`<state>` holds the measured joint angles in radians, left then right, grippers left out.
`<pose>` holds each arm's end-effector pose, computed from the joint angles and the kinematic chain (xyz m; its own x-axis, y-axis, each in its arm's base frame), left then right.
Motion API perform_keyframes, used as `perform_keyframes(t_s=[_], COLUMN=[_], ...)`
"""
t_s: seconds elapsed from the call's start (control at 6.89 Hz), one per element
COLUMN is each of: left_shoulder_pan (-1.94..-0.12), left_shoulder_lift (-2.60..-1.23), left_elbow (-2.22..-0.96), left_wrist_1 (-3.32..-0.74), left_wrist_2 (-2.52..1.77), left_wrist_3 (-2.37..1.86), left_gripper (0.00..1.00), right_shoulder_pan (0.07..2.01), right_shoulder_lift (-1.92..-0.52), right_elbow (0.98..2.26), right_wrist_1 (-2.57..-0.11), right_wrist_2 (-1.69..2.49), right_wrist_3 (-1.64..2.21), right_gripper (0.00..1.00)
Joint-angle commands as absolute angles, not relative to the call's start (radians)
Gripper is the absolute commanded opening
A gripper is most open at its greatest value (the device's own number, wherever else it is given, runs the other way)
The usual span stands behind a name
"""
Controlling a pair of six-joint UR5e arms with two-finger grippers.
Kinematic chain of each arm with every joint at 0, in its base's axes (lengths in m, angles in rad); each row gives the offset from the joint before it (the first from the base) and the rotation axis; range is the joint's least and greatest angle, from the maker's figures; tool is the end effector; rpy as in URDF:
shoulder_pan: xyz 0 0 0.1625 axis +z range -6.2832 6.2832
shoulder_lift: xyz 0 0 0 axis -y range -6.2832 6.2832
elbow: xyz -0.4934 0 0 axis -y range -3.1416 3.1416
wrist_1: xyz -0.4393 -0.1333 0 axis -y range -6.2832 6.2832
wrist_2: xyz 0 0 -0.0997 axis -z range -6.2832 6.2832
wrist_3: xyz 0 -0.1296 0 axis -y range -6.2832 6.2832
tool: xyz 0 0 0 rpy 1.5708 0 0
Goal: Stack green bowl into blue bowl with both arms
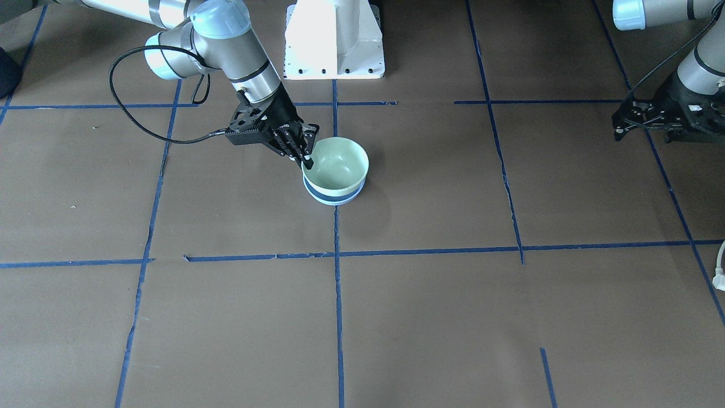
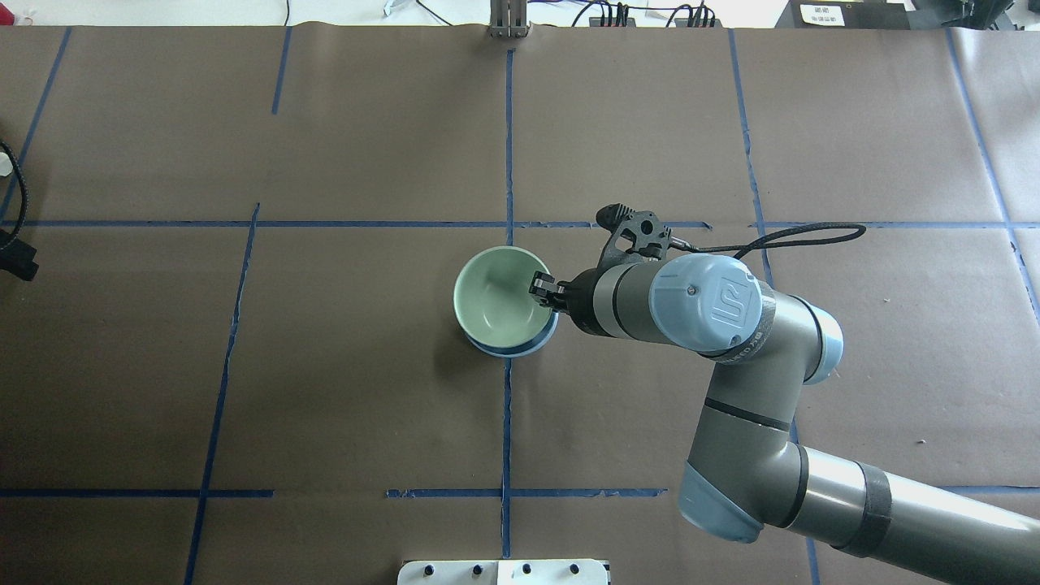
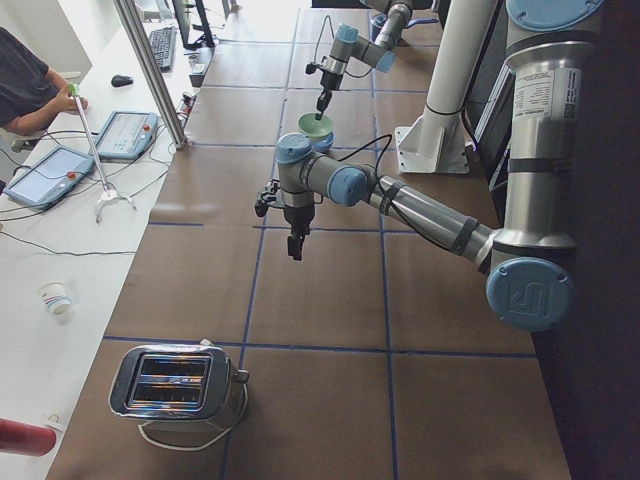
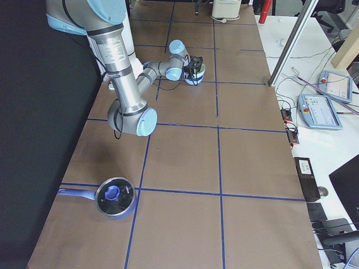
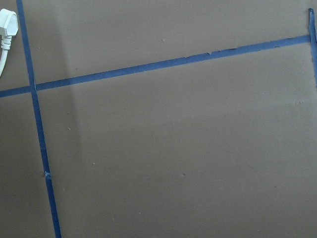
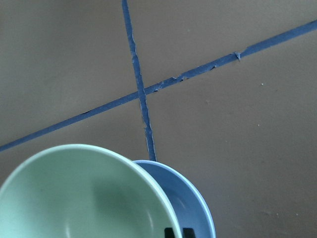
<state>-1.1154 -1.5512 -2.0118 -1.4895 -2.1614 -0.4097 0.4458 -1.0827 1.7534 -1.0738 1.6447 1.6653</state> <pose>0.1743 -0.4949 0.5443 0.7744 0.1509 -0.6144 -0.1157 0.9885 0.0969 -0.6085 -0.4279 0.2842 0.3176 0.2561 0.9130 -0.4005 0.9090 -0.1156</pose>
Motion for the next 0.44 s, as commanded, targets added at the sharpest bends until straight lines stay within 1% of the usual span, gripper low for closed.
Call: perform_keyframes(t_s=[0.0,0.29], left_shoulder_pan=[-1.115,-1.115], left_shoulder_lift=[-1.554,-1.557], left_elbow=[-2.011,-2.011], left_wrist_1=[-1.489,-1.489], left_wrist_2=[-2.161,-2.161], left_wrist_3=[-0.411,-0.419], left_gripper=[1.00,1.00], right_shoulder_pan=[0.443,0.483], right_shoulder_lift=[-1.077,-1.081], right_elbow=[1.747,1.761], right_wrist_1=[-1.069,-1.075], right_wrist_2=[1.629,1.640], right_wrist_3=[1.724,1.709], right_gripper=[1.00,1.00])
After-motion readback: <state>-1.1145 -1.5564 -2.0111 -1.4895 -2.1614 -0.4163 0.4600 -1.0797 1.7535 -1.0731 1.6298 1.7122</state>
